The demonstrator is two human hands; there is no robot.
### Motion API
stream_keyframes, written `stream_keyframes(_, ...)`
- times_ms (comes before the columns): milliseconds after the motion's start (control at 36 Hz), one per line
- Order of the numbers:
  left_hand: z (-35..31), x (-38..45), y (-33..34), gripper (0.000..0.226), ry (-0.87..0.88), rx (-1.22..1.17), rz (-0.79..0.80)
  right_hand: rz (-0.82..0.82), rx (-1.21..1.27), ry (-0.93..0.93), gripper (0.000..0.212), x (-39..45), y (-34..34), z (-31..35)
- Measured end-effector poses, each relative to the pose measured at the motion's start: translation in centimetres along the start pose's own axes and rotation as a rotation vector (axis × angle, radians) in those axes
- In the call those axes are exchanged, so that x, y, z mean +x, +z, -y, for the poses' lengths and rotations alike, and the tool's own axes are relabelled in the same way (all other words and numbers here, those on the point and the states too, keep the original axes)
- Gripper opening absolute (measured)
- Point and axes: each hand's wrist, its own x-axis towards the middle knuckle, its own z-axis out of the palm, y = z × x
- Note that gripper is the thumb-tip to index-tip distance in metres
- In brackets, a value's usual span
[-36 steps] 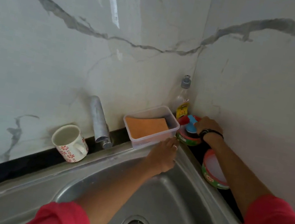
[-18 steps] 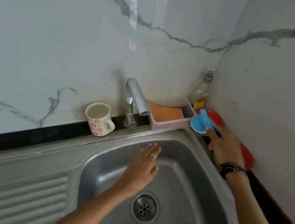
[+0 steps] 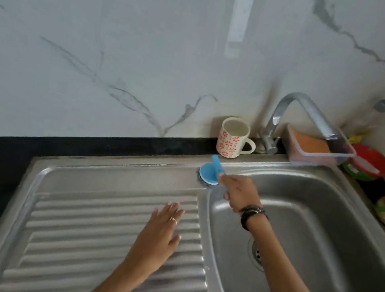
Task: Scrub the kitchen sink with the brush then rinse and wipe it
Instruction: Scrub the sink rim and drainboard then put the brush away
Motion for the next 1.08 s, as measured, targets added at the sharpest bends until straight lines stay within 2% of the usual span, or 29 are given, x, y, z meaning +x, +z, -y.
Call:
stream_keyframes(111, 4.0, -3.1, -1.4, 0.058, -0.058, -0.034, -0.057, -0.032, -0.122, 0.016, 0.040, 1.6, 5.8, 1.5)
stream_keyframes(194, 7.1, -5.6, -2.3, 0.059, -0.123, -0.033, -0.088, 0.002, -0.421, 0.020, 0.040, 1.4, 10.9, 2.5)
stream_keyframes(278, 10.3, -7.9, -3.2, 0.061, -0.212, -0.022, -0.106, 0.085, -0.686, -0.102, 0.035, -0.5, 17.2, 5.1)
stream_keyframes(417, 15.0, -11.4, -4.5, 0.065, -0.366, -0.057, -0.090, 0.250, -0.673, -0.181, 0.040, -2.8, 28.9, 9.7)
stream_keyframes(528, 17.4, -13.2, -5.3, 0.066, -0.396, -0.019, -0.071, 0.361, -0.678, -0.292, 0.036, -4.2, 34.4, 12.7)
stream_keyframes(583, 18.4, -13.8, -5.5, 0.066, -0.412, -0.012, -0.088, 0.394, -0.730, -0.343, 0.034, -4.4, 35.2, 12.9)
stream_keyframes(639, 19.0, -14.1, -5.9, 0.065, -0.423, -0.035, -0.094, 0.359, -0.752, -0.334, 0.036, -3.9, 34.5, 11.8)
stream_keyframes(778, 20.0, -13.9, -6.2, 0.064, -0.354, -0.005, -0.182, 0.076, -0.602, -0.118, 0.041, -1.6, 27.2, 8.0)
stream_keyframes(861, 20.2, -13.9, -5.6, 0.065, -0.377, -0.049, -0.136, -0.066, -0.545, 0.011, 0.043, -1.1, 23.4, 7.0)
stream_keyframes(944, 20.3, -13.8, -5.1, 0.066, -0.394, -0.002, -0.174, -0.041, -0.536, 0.041, 0.043, -1.8, 24.4, 7.8)
stream_keyframes(1083, 19.8, -14.1, -5.0, 0.067, -0.435, -0.015, -0.178, 0.207, -0.622, -0.172, 0.035, -3.5, 32.7, 11.5)
